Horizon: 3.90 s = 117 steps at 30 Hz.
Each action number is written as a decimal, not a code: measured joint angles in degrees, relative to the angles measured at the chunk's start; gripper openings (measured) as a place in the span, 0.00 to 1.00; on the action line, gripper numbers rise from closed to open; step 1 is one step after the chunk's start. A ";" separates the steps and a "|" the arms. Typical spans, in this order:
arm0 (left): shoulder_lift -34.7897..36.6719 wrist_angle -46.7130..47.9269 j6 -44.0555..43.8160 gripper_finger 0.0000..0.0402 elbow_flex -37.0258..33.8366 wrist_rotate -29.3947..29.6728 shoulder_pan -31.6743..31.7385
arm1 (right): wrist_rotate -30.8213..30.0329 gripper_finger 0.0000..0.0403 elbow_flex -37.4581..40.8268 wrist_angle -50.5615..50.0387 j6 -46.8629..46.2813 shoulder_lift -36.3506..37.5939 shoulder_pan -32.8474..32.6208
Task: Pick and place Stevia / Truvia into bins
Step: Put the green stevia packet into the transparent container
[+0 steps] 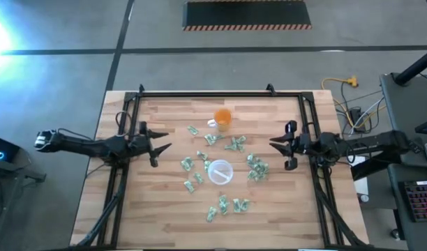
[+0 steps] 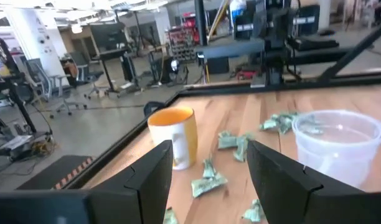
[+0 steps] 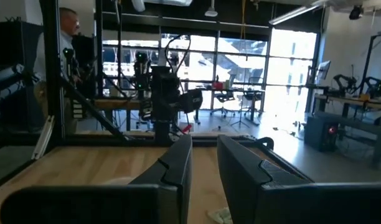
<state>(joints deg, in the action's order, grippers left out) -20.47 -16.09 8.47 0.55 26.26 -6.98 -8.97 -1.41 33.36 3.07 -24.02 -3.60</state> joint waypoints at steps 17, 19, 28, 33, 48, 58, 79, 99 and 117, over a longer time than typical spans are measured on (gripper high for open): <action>-33.93 11.01 5.64 0.47 21.93 5.58 3.65 | 9.08 0.17 -23.11 -18.68 2.11 -19.70 -0.39; -39.23 14.59 6.23 0.47 25.53 5.65 5.15 | 10.45 0.17 -25.10 -21.03 1.59 -22.57 -1.18; -55.61 28.48 13.88 0.47 41.80 4.65 13.20 | 10.93 0.17 -29.62 -25.00 0.42 -32.16 -5.97; -60.48 32.64 17.29 0.47 47.41 -4.44 19.19 | 10.63 0.17 -29.99 -24.99 -3.09 -35.97 -8.01; -70.98 35.05 20.93 0.47 51.28 -19.87 32.98 | 10.32 0.22 -29.88 -19.02 -6.53 -49.25 -12.04; -76.11 34.09 22.31 0.47 51.37 -24.06 35.49 | 10.34 0.28 -29.98 -16.25 -6.65 -53.39 -12.04; -75.14 37.08 20.17 0.03 51.27 -24.97 35.48 | 10.38 0.23 -29.97 -16.39 -10.03 -53.34 -12.04; -54.49 31.40 11.38 0.00 48.51 -36.50 17.66 | 7.68 0.19 -29.85 -16.88 -8.43 -53.34 -12.00; -69.20 6.10 11.87 0.00 49.45 -36.35 3.80 | 5.51 0.18 -29.44 -23.90 -16.17 -53.34 -12.02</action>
<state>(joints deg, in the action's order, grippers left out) -89.67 -9.99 20.34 49.99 -10.09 -3.18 -3.46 -30.85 9.47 -13.10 -77.36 -15.62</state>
